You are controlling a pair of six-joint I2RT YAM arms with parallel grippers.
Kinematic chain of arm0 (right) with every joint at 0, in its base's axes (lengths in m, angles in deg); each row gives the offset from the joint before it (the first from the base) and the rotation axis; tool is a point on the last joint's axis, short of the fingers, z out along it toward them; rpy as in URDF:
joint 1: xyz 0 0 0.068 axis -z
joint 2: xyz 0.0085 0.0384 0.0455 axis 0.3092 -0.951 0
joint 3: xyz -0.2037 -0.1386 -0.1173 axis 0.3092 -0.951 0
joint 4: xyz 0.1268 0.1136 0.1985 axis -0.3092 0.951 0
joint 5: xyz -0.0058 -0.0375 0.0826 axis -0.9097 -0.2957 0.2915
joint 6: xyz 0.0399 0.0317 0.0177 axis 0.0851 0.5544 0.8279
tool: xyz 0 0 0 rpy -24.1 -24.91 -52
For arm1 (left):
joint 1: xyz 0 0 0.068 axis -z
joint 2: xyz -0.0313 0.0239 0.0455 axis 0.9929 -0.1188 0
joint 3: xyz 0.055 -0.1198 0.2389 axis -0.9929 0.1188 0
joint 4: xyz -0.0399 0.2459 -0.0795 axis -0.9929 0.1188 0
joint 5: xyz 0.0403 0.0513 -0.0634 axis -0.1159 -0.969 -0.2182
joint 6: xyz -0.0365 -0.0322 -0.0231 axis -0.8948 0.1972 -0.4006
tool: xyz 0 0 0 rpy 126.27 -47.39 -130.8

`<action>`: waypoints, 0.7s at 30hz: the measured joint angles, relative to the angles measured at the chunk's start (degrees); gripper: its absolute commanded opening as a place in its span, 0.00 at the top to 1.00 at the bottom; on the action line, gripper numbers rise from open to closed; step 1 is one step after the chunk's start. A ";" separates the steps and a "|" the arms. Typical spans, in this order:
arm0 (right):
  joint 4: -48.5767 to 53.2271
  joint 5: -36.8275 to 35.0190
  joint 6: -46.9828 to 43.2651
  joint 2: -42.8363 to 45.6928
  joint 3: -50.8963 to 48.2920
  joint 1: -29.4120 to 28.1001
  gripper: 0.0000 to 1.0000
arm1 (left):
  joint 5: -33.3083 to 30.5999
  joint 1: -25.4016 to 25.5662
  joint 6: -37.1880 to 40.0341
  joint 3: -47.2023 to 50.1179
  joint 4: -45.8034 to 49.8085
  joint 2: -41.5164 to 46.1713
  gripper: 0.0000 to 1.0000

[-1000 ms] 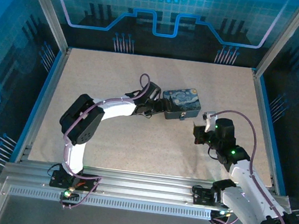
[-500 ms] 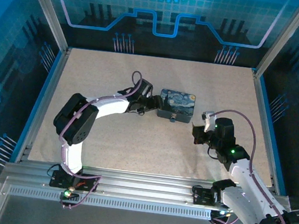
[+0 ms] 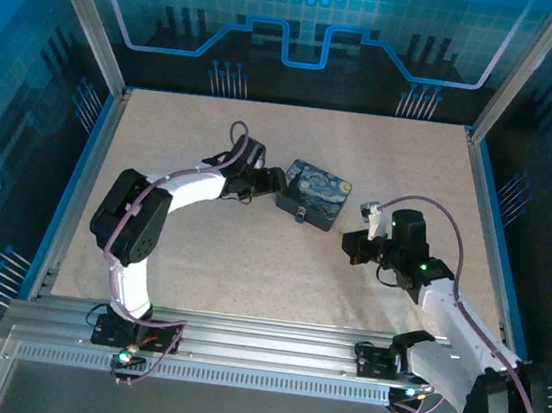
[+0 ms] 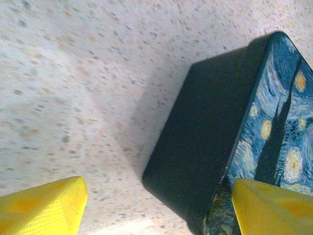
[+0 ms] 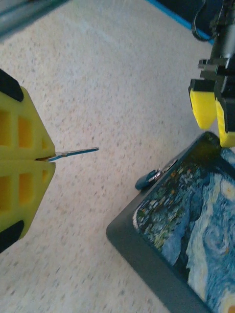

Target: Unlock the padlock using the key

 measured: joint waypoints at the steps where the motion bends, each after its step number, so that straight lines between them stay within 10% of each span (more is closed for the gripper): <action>1: -1.25 1.68 0.57 -1.62 0.52 0.55 1.00 | -0.13 -0.57 1.01 0.61 0.09 1.03 0.18; 11: -11.06 14.10 4.87 -23.56 12.44 2.43 1.00 | 5.53 -1.33 9.14 18.10 -10.38 19.52 0.18; 21: -14.58 15.50 6.60 -36.24 19.10 2.40 1.00 | 15.72 4.09 10.12 29.14 -26.62 17.90 0.20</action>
